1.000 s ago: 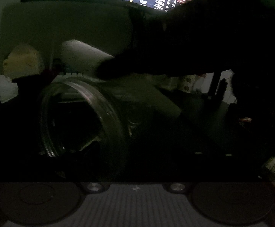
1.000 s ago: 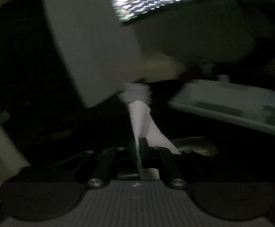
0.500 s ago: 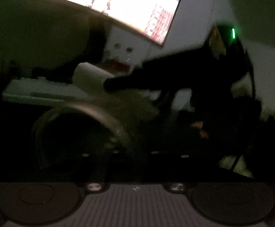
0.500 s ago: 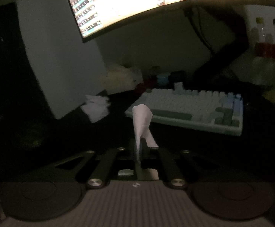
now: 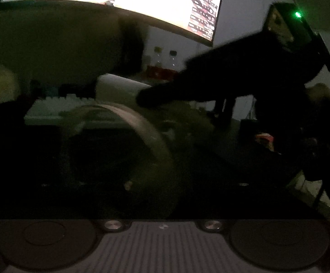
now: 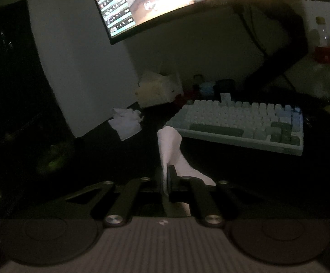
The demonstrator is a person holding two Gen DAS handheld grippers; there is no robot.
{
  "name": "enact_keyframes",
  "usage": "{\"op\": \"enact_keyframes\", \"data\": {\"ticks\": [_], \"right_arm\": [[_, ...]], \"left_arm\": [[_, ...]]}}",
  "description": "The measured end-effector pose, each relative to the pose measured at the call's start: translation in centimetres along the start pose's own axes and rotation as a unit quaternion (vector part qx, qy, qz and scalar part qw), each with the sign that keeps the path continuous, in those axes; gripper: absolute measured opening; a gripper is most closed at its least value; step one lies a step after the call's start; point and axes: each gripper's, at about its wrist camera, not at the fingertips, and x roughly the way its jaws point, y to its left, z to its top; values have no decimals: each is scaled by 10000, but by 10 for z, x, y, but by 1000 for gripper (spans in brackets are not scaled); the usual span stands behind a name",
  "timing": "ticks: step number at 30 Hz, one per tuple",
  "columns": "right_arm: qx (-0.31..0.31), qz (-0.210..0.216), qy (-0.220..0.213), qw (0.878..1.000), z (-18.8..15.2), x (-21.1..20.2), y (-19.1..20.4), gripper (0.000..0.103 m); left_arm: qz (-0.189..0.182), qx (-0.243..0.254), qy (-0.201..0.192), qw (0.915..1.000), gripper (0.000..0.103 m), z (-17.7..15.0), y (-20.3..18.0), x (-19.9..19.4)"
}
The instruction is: Clean container
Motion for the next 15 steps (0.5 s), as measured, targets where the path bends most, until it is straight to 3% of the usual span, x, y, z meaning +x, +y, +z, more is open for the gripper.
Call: {"op": "enact_keyframes", "data": {"ticks": [5,7,11,15], "right_arm": [[-489,190,43,9986,1,9,21,6],[-474,242,63,9986,1,11,21,6],[-337,121,93,9993,3,14,14,6],[-278,123,75,9995,2,15,13,6]], "left_arm": [[179,-21,193,9997,96,8,-2,7],[247,-90,205,9994,103,12,2,4],[397,-193,196,9988,103,17,7,0],[174,-80,396,9990,103,17,8,4]]}}
